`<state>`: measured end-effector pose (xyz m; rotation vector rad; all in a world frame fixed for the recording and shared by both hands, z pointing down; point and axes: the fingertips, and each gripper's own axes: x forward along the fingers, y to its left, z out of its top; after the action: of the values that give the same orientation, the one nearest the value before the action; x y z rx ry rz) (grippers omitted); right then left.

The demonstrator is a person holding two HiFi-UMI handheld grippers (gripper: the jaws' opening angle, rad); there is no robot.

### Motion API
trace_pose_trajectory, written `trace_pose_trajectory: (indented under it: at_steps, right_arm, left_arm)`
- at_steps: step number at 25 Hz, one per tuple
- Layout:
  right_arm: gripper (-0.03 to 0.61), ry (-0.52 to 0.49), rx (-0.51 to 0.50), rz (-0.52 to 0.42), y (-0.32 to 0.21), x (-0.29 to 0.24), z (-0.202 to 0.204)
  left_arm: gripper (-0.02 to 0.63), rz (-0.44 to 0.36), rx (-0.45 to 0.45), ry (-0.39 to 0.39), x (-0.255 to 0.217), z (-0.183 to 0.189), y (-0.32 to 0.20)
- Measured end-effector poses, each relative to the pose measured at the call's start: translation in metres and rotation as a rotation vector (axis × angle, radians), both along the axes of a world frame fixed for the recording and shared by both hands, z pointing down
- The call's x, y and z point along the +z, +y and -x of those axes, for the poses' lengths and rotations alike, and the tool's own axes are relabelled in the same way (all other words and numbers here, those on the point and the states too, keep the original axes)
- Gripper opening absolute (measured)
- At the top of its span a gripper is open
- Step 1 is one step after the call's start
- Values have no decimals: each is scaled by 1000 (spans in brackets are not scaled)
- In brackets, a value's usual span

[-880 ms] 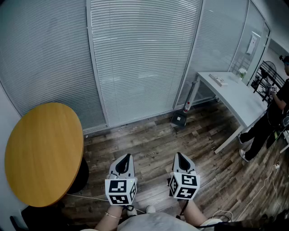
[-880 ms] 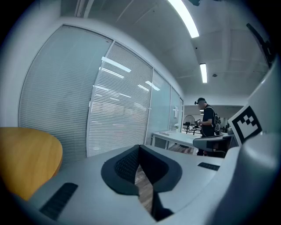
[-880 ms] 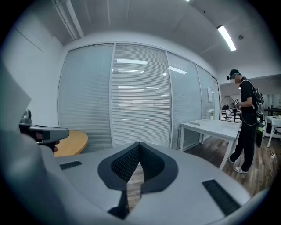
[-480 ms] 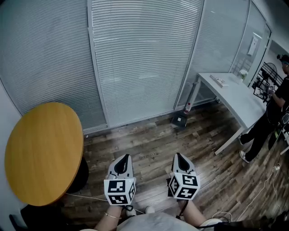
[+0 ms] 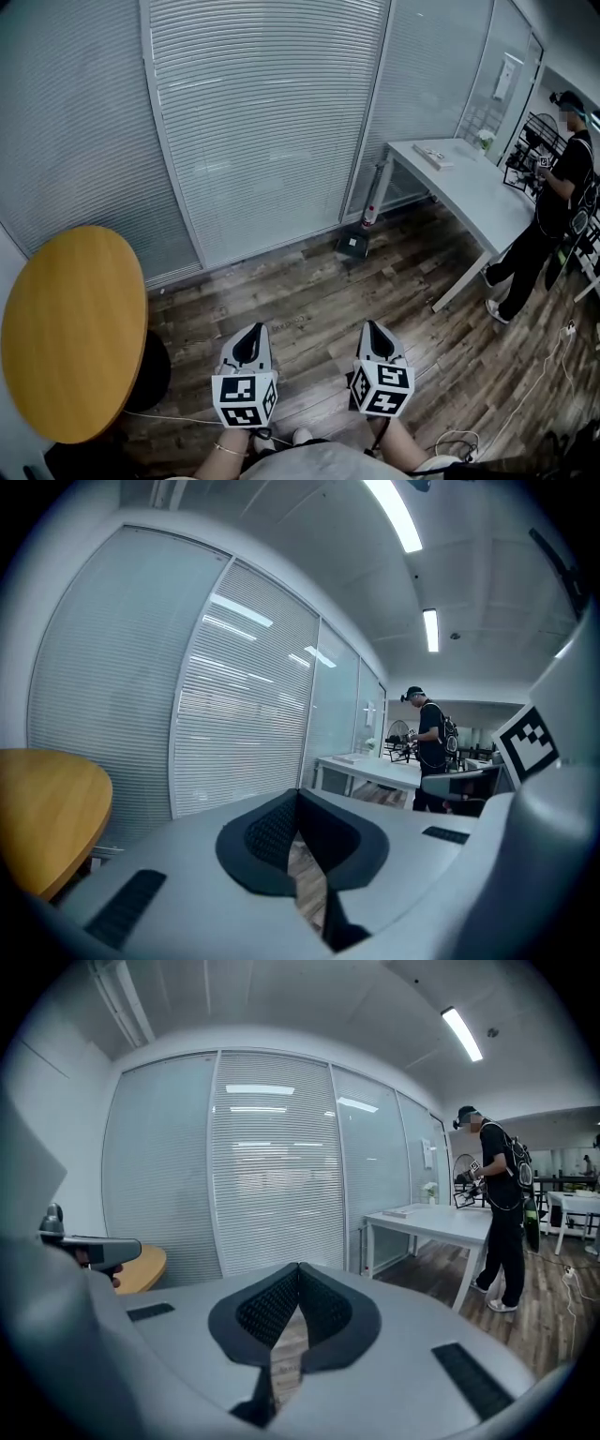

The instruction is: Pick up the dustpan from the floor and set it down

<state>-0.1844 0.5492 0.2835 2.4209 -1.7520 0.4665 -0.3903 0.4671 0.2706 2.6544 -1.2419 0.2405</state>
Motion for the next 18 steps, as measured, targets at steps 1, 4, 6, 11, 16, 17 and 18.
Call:
trace_pose_trajectory:
  at_steps: [1, 4, 6, 11, 16, 17, 18]
  right_arm:
    - [32, -2, 8, 3, 1, 2, -8]
    - [32, -9, 36, 17, 6, 7, -37]
    - [32, -8, 57, 24, 11, 9, -54]
    - [32, -13, 120, 24, 19, 9, -89]
    - [32, -15, 179, 27, 28, 12, -114]
    - [32, -19, 191, 28, 28, 14, -118]
    - [32, -21, 200, 30, 28, 16, -122]
  left_arm:
    - [18, 2, 9, -3, 1, -9, -1]
    - [18, 5, 39, -10, 3, -41, -3]
    - [18, 0, 60, -10, 2, -59, -2]
    - [18, 1, 106, 0, 1, -97, -8]
    - [18, 0, 161, -3, 1, -127, -11]
    - [18, 0, 174, -3, 2, -132, -12]
    - [18, 2, 186, -3, 4, -138, -14]
